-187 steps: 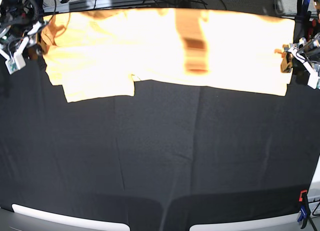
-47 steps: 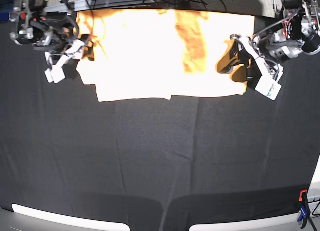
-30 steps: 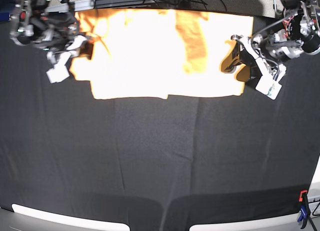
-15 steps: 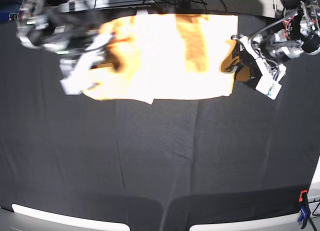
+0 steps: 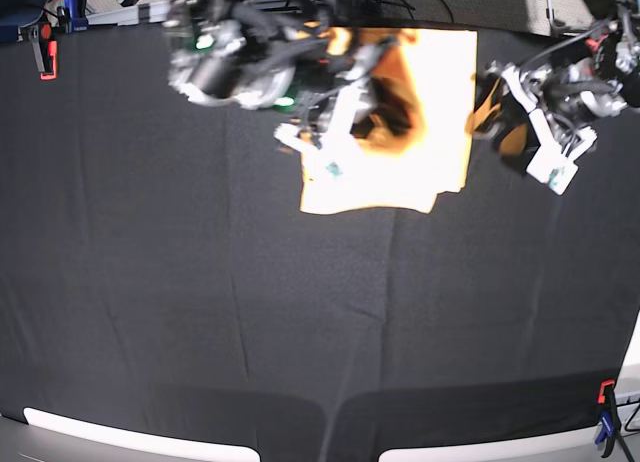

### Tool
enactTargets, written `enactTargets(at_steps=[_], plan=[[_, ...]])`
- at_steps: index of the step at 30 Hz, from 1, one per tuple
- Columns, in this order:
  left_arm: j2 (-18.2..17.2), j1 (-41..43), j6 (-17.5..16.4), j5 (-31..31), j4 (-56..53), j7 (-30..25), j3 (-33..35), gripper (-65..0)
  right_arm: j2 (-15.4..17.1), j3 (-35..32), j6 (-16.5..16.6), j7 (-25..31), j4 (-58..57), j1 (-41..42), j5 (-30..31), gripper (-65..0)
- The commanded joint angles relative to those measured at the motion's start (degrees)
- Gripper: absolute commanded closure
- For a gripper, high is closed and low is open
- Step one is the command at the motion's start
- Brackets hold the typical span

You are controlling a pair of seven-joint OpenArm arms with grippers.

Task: Layout the t-shirt on the table in an organized manner, then fold the t-shirt properly
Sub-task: 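Fold the grasped side end over toward the left gripper with the right gripper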

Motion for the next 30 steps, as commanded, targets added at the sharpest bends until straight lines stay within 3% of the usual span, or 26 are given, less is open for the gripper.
enactTargets(at_steps=[1,5,10,19,22,24,27,30], plan=[[-1.4,0.2,-0.2,-0.9,0.9,-1.4,-0.3,-29.2,-1.3,-1.2,0.2,2.3,0.9,0.5,0.8,0.0],[-4.0,1.8,0.0,-0.9,0.9,-3.5,-0.3,-29.2,-2.5,-3.4,0.2,6.1,-0.5,0.5,0.2,0.0],[-7.3,1.9,5.0,2.0,0.9,-7.6,-2.6,-29.2,-2.5,-5.3,0.0,11.0,-5.7,1.1,-1.1,0.0],[-7.4,1.9,5.9,-0.1,0.9,-10.1,-13.0,-29.2,-2.5,-11.3,0.5,15.8,-20.6,8.8,-0.8,0.0],[-7.4,1.9,5.8,-0.1,0.9,-10.2,-13.8,-29.2,-2.5,-12.2,4.8,19.5,-22.5,9.7,0.9,-21.6],[-7.4,1.9,5.8,0.0,0.9,-10.4,-13.8,-29.2,-2.5,-12.2,9.1,22.6,-22.4,9.7,4.9,-29.9],[-7.4,1.9,5.8,0.0,0.9,-10.8,-13.8,-29.2,-2.5,-12.2,9.1,23.3,-22.4,9.8,11.5,-30.2],[-7.4,1.9,5.8,0.0,0.9,-11.5,-13.8,-29.2,-2.5,-11.8,9.1,22.6,-21.9,9.8,10.1,-30.1]])
